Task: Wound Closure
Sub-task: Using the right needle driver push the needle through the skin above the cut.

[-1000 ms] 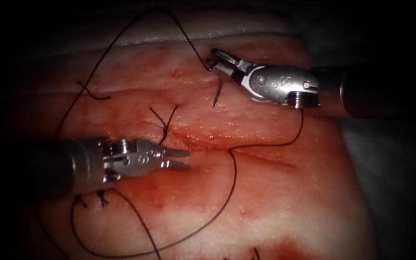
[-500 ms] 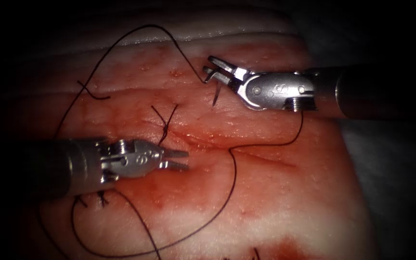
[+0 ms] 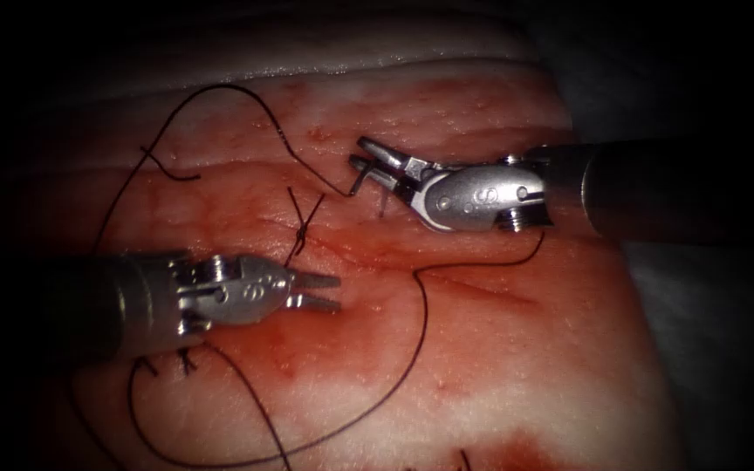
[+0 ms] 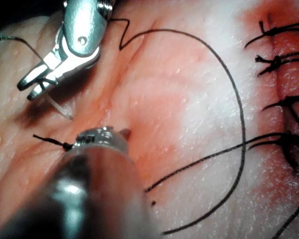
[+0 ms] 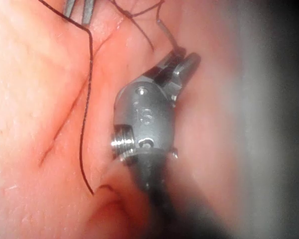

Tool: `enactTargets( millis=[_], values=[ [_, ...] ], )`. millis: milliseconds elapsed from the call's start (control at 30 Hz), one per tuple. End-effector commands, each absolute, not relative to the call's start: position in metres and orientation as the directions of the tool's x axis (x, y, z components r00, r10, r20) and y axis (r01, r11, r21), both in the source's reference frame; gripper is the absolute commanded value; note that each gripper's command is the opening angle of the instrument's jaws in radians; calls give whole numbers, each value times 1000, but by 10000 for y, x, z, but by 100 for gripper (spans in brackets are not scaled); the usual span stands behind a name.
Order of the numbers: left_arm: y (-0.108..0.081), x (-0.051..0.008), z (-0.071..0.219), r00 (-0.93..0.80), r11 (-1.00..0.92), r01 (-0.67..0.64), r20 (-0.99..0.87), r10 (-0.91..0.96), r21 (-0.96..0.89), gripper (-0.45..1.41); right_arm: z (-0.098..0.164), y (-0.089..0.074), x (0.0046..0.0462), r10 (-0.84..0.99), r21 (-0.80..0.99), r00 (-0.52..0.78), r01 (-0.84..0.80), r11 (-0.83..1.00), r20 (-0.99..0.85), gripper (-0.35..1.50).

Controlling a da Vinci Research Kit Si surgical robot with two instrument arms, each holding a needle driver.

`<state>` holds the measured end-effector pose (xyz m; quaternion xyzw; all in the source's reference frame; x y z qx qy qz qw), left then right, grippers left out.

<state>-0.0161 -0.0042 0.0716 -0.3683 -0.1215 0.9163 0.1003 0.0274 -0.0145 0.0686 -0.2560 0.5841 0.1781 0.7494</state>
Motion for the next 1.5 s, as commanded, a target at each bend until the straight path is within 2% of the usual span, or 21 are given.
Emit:
enactTargets(
  millis=[33, 1100, 1500],
  values=[
    [-40, -166, 721, -706, -951, -96, -653, 274, -295, -8, 695, -153, 284, -38, -181, 257, -560, 809, -966, -35],
    [-35, -161, 728, -704, -951, -95, -656, 273, -294, -15, 717, -223, 288, 69, -115, 335, -501, 858, -940, -35],
    [-36, -159, 727, -704, -951, -93, -656, 272, -294, -15, 735, -236, 292, 148, -29, 375, -427, 904, -915, -35]
  ],
)
